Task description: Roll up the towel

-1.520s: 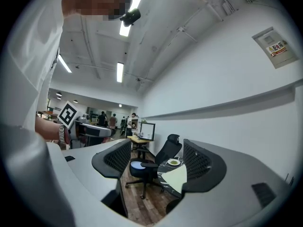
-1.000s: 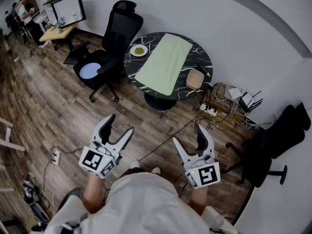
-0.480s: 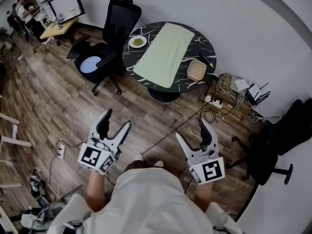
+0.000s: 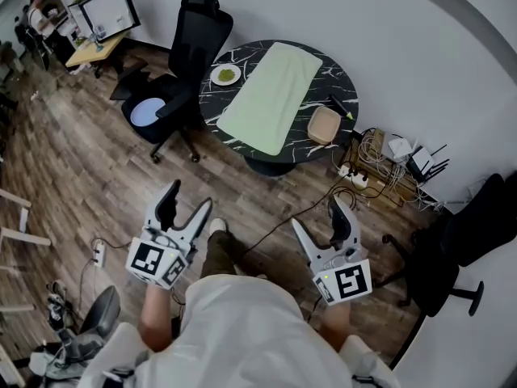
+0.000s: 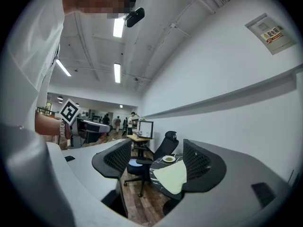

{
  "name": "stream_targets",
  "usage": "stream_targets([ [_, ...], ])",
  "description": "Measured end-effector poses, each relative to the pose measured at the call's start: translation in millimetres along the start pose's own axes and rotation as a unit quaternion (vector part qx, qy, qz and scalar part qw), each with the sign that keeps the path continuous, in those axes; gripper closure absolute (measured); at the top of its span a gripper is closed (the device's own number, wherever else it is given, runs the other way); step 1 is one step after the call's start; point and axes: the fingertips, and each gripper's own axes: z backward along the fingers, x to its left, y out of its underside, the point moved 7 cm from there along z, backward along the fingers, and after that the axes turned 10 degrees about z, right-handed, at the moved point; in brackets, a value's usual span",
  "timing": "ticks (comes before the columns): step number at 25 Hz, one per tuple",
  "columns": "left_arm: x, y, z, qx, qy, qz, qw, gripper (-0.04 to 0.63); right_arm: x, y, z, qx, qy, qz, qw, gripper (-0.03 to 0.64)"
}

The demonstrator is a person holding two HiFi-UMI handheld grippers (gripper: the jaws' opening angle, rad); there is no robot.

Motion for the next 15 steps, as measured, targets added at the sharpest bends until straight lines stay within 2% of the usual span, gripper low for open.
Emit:
stream_targets([
  [6,45,-7,-44,0.000,0.023,-0.011,0.9997,0.301,-11,15,-49,0.000,0.031,-0.014,0.999,0.313],
  [11,138,-4,-103,0.025,0.042,0.006,0.9988,0.301,-7,34,-141,0.028,0.053,-0.018,0.998,0.313],
  [15,215,-15,-168,0.058,0.089,-0.006,0.9943,0.301,-12,33,-228,0.054,0.094,-0.025,0.994,0.313],
])
